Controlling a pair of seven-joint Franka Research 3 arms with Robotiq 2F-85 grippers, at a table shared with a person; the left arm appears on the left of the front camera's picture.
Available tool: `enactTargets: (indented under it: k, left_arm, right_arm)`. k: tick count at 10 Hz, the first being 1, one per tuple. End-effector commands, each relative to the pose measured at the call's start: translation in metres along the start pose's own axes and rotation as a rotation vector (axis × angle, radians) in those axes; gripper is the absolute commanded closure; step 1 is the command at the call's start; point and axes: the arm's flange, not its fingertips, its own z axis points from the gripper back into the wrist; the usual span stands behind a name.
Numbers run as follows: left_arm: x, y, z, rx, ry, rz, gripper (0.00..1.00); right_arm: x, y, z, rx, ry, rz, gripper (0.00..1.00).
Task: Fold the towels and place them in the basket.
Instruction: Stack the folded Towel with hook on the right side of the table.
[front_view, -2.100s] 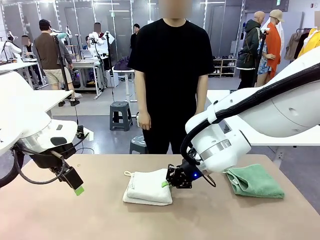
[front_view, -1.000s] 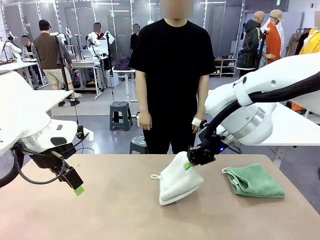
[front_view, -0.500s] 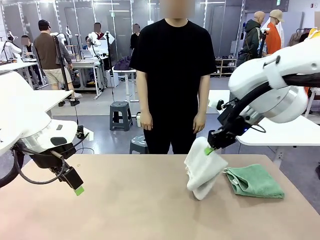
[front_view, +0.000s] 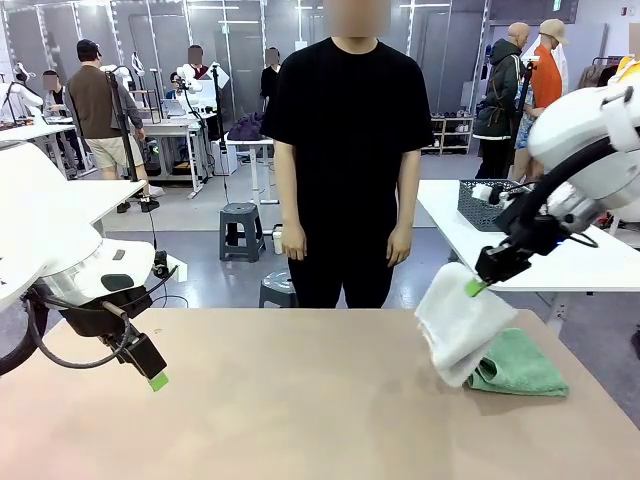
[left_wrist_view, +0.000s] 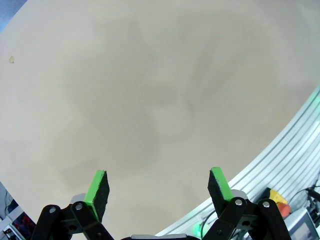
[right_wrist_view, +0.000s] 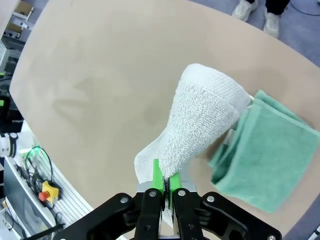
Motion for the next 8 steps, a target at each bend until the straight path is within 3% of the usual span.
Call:
enactTargets:
  k: [1,4,8]
  left_arm:
    - [0.001,0.000,-0.001,0.012,0.000,0.001,0.00]
    - [0.001,0.000,-0.001,0.012,0.000,0.001,0.00]
    - [0.001,0.000,-0.001,0.012,0.000,0.001,0.00]
  right_arm:
    - [-0.003,-0.023,0.013,0.025,-0.005,0.064,0.95]
    - [-0.009,-0.059,0.019,0.003,-0.018,0.080,0.95]
    - [-0.020,-0.106,-0.011,-0.068,0.001,0.053,0.95]
